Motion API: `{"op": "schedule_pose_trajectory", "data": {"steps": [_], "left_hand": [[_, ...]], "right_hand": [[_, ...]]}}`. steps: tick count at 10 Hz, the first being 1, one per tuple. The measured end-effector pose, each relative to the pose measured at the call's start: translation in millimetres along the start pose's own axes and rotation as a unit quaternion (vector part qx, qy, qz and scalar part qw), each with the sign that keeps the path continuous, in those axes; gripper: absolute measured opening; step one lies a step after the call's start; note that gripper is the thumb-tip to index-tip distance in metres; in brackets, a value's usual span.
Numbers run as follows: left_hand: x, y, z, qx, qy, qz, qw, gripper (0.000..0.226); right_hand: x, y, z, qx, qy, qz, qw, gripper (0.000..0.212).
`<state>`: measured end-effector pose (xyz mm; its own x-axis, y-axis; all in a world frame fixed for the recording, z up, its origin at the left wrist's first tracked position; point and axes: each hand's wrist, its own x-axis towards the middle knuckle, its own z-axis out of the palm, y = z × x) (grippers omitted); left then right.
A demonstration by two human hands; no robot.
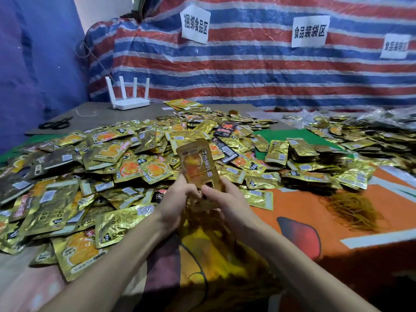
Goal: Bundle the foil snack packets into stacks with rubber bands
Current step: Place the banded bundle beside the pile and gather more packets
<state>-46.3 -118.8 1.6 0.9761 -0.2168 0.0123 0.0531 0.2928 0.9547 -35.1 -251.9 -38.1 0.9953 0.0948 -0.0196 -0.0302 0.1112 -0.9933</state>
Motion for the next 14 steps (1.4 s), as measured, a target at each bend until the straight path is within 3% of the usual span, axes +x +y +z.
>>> {"op": "schedule_pose_trajectory", "data": {"steps": [1,2,3,4,5,6,7,9,10,11,12,13,14], "left_hand": [[22,-22,-13,0.01,-0.034,0.011,0.999,0.023],[30,-31,-19,0.015,-0.011,0.088,0.996,0.036],[37,-30,-26,0.037,0.023,0.106,0.993,0.032],[39,-31,-27,0.035,0.001,0.09,0.995,0.033],[40,-31,-24,0.059,-0.047,0.072,0.995,0.044],[40,-34,-24,0.102,-0.087,0.071,0.988,0.04],[41,-36,-24,0.125,-0.096,0.078,0.984,0.036],[37,-36,-27,0.132,-0.148,0.07,0.978,0.029],[37,-36,-28,0.134,-0.167,0.067,0.975,0.028],[39,-37,-26,0.138,-0.185,0.067,0.971,0.034],[40,-39,-28,0.144,-0.195,0.076,0.967,0.042],[41,-39,-33,0.142,-0.2,0.081,0.966,0.043],[41,-38,-31,0.14,-0.2,0.082,0.966,0.043]], "right_hand": [[-5,-18,-6,0.084,0.011,0.067,0.994,0.014],[-9,-40,-24,0.133,0.027,0.098,0.986,0.022],[-1,-61,-63,0.125,0.096,0.081,0.984,0.026],[13,-81,-107,0.139,0.214,0.061,0.965,0.027],[29,-94,-146,0.151,0.341,0.081,0.924,0.019],[42,-96,-171,0.14,0.397,0.131,0.897,0.022],[53,-91,-180,0.181,0.442,0.164,0.863,0.02],[60,-109,-177,0.208,0.449,0.168,0.853,0.017],[57,-118,-185,0.106,0.41,0.251,0.87,0.019],[47,-117,-185,-0.081,0.371,0.293,0.878,0.018],[42,-102,-187,-0.264,0.343,0.262,0.862,0.012],[42,-88,-201,-0.259,0.345,0.173,0.885,0.007],[43,-86,-205,-0.255,0.355,0.151,0.887,0.021]]}}
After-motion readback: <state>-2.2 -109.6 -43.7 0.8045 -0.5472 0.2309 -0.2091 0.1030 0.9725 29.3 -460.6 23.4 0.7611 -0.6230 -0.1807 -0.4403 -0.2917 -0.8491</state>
